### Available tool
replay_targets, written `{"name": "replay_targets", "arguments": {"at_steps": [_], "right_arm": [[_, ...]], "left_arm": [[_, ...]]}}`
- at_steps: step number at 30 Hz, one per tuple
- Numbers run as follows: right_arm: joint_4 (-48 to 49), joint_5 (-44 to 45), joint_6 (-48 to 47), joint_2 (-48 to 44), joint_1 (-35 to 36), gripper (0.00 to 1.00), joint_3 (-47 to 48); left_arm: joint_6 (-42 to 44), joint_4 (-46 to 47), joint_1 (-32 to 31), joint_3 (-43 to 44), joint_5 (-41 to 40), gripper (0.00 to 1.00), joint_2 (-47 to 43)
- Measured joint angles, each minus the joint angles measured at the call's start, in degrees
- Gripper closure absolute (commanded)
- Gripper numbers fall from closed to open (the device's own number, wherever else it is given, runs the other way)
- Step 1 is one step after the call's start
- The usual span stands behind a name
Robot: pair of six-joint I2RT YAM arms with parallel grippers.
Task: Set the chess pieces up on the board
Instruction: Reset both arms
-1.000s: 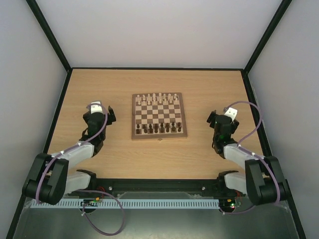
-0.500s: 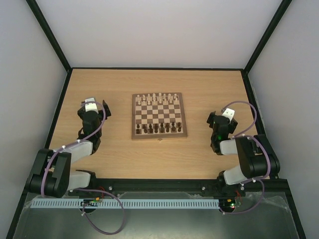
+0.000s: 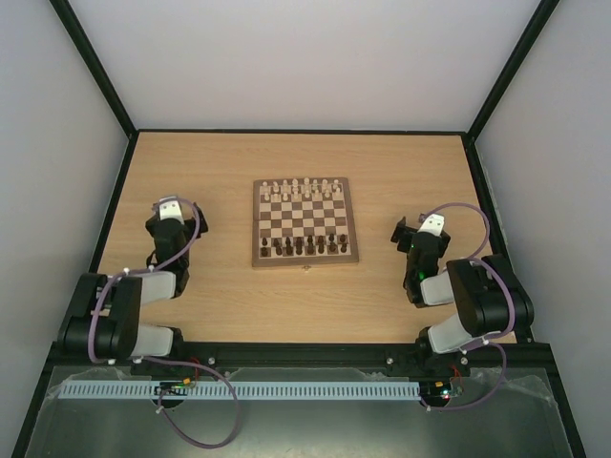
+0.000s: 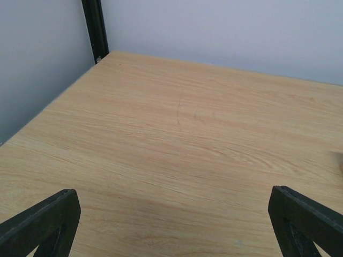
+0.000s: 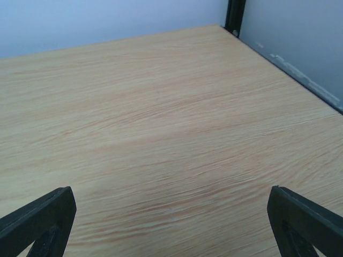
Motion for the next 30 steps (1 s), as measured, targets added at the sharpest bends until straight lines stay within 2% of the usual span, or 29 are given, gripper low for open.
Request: {"name": "replay_targets", "arguments": {"at_steps": [7,16,30], "right_arm": [[1.42,-3.34,-0.81,1.11,-0.66,0.01,-0.07],[1.42,-4.26,-0.96,1.11,-0.74,0.01,-0.04],[1.11,-5.35,-0.92,1.11,-1.57,0.01,0.46]], "left_arm": [[0.66,1.2,2.86,4.85,1.36,0.01,7.65],[1.49,10.54,3.96,-1.03,4.33,0.01,7.65],[2.69,12.48,4.15,-0.85,7.02,0.01,9.66]]}}
